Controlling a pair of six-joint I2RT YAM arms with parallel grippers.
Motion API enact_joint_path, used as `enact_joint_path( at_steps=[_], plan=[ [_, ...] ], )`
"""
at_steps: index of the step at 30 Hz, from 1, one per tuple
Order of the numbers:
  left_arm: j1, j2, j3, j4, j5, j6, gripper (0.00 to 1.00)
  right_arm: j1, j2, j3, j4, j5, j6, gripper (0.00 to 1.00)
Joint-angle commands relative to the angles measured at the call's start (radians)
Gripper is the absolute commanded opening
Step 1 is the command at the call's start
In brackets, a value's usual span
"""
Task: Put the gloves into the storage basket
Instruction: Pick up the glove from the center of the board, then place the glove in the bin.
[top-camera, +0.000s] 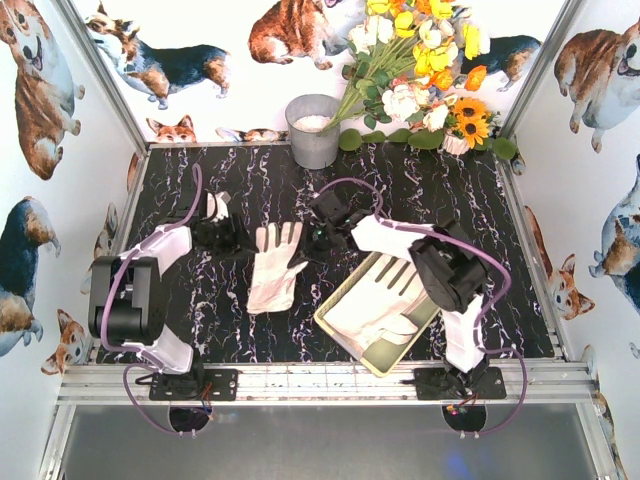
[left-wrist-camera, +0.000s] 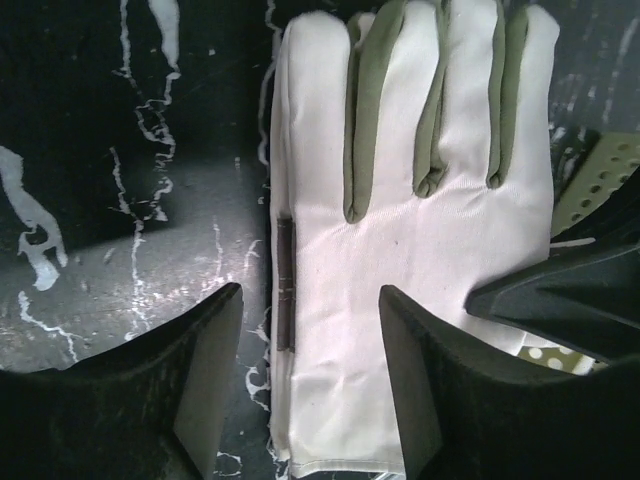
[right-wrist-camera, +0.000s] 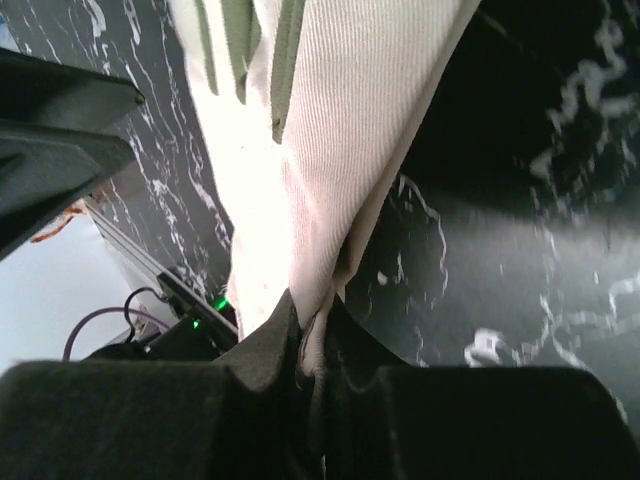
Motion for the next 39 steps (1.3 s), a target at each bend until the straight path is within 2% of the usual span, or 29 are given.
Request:
enact_joint_path(
  at_steps=[1, 7, 18, 22, 30, 39],
  plan=[
    [0.001, -0.037, 0.025, -0.003, 0.072, -0.026, 0.53, -0.006, -0.132, 0.025, -0.179, 0.035, 0.026, 0.0],
    [-0.022, -0.02, 0.043, 0.016, 0.197, -0.047, 0.59, -0.045, -0.267, -0.016, -0.253, 0.055, 0.054, 0.0],
    [-0.081, -0.005, 0.1, -0.016, 0.229, -0.03, 0.6, -0.091, -0.502, -0.004, -0.463, 0.131, 0.047, 0.0],
    [-0.111, -0.011, 0.108, -0.01, 0.215, -0.028, 0.6, -0.109, -0.628, -0.036, -0.545, 0.199, 0.057, 0.0],
    [-0.129, -0.029, 0.104, 0.012, 0.174, -0.027, 0.61, -0.129, -0.922, -0.189, -0.595, 0.381, 0.129, 0.0],
    [-0.129, -0.079, 0.123, 0.01, 0.113, -0.02, 0.61, -0.151, -1.064, -0.246, -0.687, 0.454, 0.149, 0.0]
  ],
)
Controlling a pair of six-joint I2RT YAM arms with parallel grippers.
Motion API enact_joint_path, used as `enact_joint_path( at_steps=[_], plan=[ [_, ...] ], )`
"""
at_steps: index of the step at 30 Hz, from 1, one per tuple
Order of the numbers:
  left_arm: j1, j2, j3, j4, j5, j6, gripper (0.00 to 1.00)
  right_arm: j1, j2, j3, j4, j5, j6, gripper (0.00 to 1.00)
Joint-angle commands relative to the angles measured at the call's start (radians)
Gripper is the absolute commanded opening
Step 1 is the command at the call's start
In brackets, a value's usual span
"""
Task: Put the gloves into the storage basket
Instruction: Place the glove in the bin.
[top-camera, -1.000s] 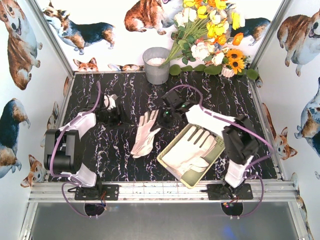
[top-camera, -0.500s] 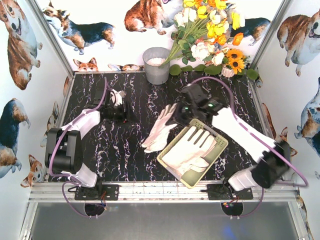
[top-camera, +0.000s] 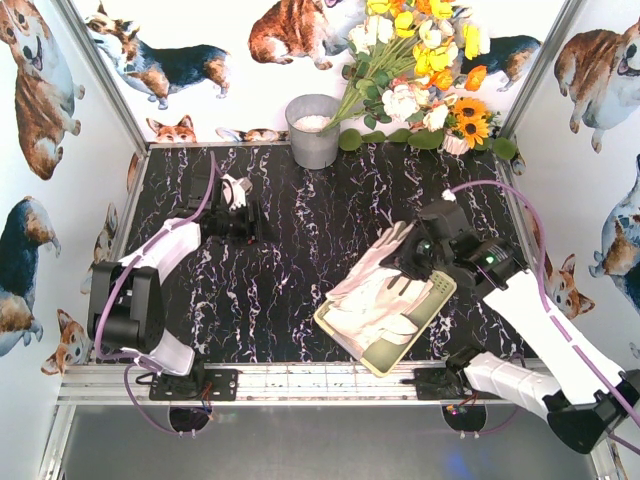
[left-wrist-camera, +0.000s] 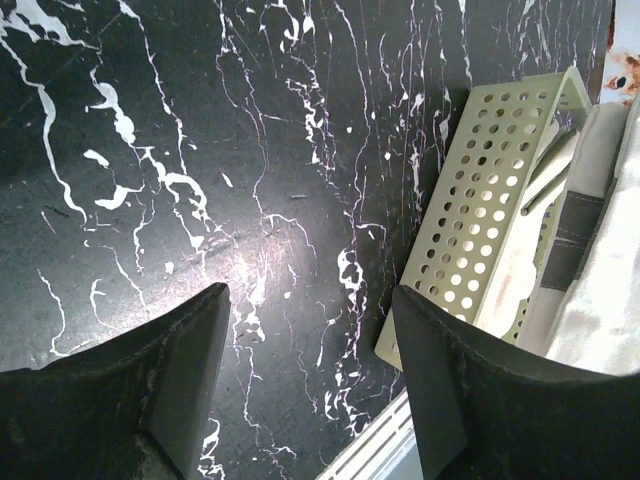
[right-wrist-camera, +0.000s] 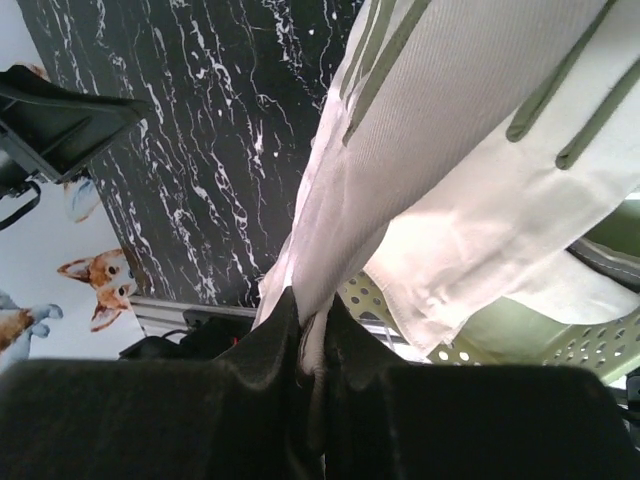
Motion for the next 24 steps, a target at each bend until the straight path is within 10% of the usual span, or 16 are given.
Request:
enact_joint_path(
  at_steps=[1, 24],
  plan=[
    [-0.005, -0.038, 0.034, 0.015, -0.029, 0.008, 0.61, -0.002, -0.054, -0.013, 0.003, 0.075, 0.029, 0.0],
    [-0.005, -0.069, 0.024, 0.003, -0.051, 0.003, 0.61, -0.001, -0.063, -0.172, 0.151, 0.044, 0.037, 0.0]
  ],
)
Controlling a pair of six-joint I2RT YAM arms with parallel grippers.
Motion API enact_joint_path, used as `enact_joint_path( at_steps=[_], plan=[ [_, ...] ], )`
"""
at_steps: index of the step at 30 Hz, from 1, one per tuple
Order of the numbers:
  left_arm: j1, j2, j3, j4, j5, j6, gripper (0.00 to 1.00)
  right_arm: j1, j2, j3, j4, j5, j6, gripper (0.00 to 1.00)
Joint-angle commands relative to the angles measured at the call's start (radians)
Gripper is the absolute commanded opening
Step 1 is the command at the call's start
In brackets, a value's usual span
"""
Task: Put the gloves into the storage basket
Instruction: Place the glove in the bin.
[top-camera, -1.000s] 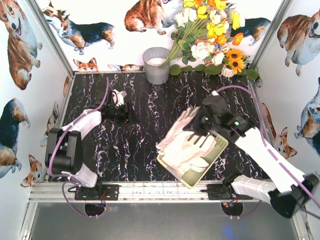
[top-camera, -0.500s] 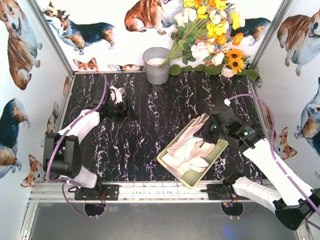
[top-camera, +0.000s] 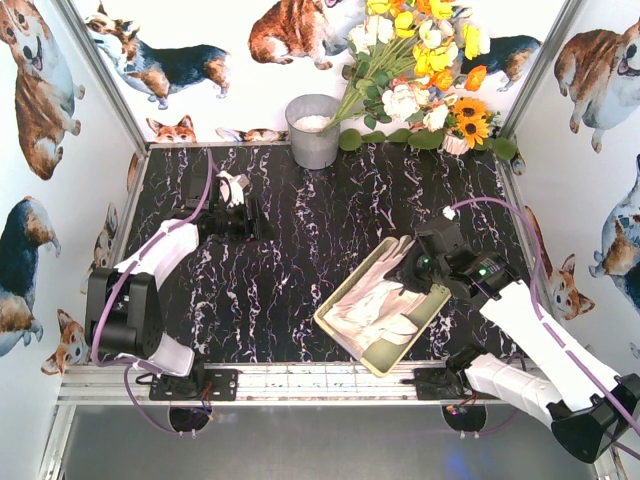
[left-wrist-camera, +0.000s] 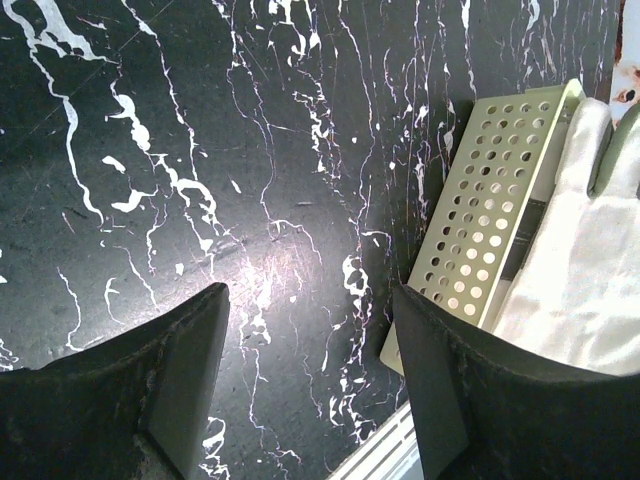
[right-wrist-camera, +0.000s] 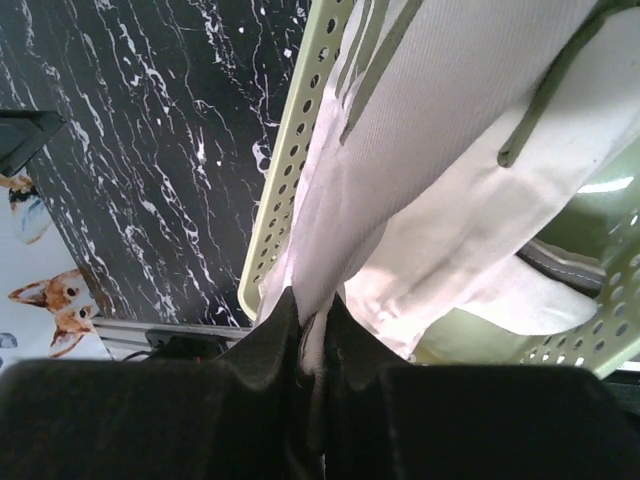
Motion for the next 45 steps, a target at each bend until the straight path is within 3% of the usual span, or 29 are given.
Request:
enact_joint_path(
  at_steps=[1, 17, 32, 39, 45],
  plan=[
    [-0.005, -0.035, 0.019, 0.003, -0.011, 0.002, 0.61, 0.0, 0.007, -0.009, 0.131, -0.01, 0.03, 0.0],
    [-0.005, -0.048, 0.008, 0.01, -0.019, -0.003, 0.62, 0.078, 0.005, -0.058, 0.227, 0.055, 0.137, 0.0],
    [-0.005, -0.033, 0.001, 0.025, -0.016, -0.009, 0.62, 0.118, -0.008, -0.173, 0.164, 0.096, 0.142, 0.0],
    [-0.007, -0.02, 0.008, 0.033, 0.007, -0.008, 0.61, 0.117, -0.012, -0.177, 0.036, 0.131, 0.215, 0.0],
    [-0.092, 0.028, 0.128, -0.089, 0.012, 0.105, 0.59, 0.117, 0.028, -0.191, -0.014, 0.116, 0.237, 0.0]
  ],
)
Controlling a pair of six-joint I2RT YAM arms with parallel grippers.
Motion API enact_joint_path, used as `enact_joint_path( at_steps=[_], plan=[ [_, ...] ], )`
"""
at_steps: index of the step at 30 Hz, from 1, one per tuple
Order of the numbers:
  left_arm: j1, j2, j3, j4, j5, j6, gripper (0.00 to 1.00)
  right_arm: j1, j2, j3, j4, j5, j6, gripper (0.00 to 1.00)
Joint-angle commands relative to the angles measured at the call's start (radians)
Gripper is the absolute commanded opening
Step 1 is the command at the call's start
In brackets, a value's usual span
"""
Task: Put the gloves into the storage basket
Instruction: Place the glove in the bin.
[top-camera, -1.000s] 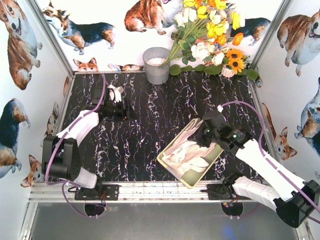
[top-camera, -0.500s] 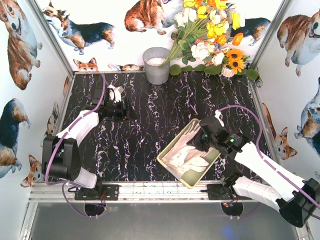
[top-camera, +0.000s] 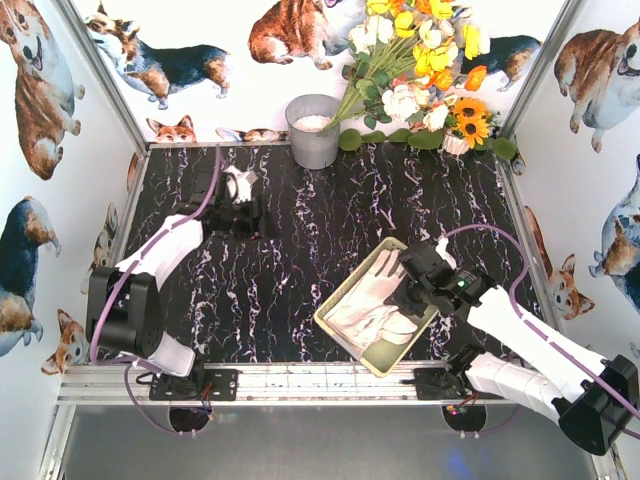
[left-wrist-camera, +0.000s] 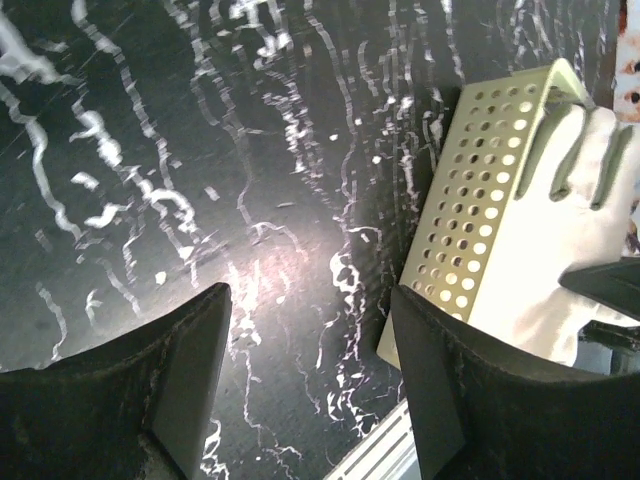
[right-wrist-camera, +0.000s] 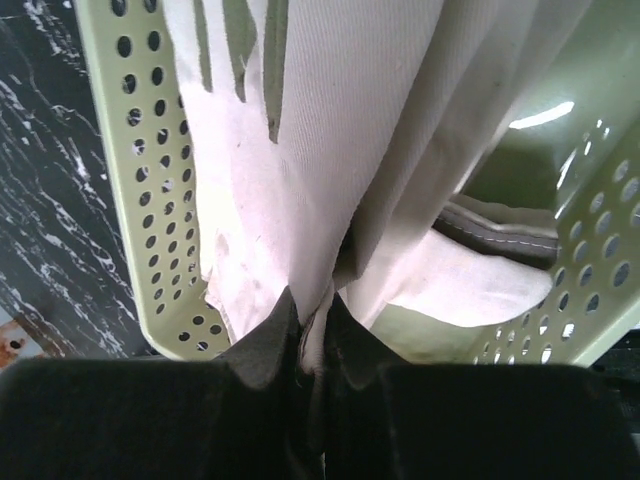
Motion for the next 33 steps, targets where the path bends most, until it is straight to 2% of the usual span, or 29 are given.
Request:
enact_joint_path(
  at_steps=[1, 6, 16, 24, 28, 33],
  plan=[
    [-0.083, 0.045, 0.111, -0.071, 0.032, 0.092, 0.58, 0.005, 0.034, -0.003, -0.045, 0.022, 0.036, 0.0],
    [-0.208, 0.092, 0.186, -0.125, 0.068, 0.137, 0.53, 0.005, 0.087, 0.008, -0.067, 0.022, 0.02, 0.0],
    [-0.441, 0.202, 0.329, -0.223, 0.071, 0.202, 0.42, 0.005, 0.101, 0.015, -0.149, 0.12, 0.025, 0.0],
    [-0.554, 0.288, 0.414, -0.279, 0.086, 0.226, 0.3, 0.005, 0.118, -0.016, -0.096, 0.117, 0.039, 0.0],
    [-0.582, 0.326, 0.431, -0.259, 0.112, 0.203, 0.28, 0.005, 0.118, -0.023, -0.083, 0.125, 0.047, 0.0],
    [-0.616, 0.369, 0.435, -0.149, 0.16, 0.107, 0.28, 0.003, 0.114, -0.021, -0.092, 0.138, 0.049, 0.0]
  ],
)
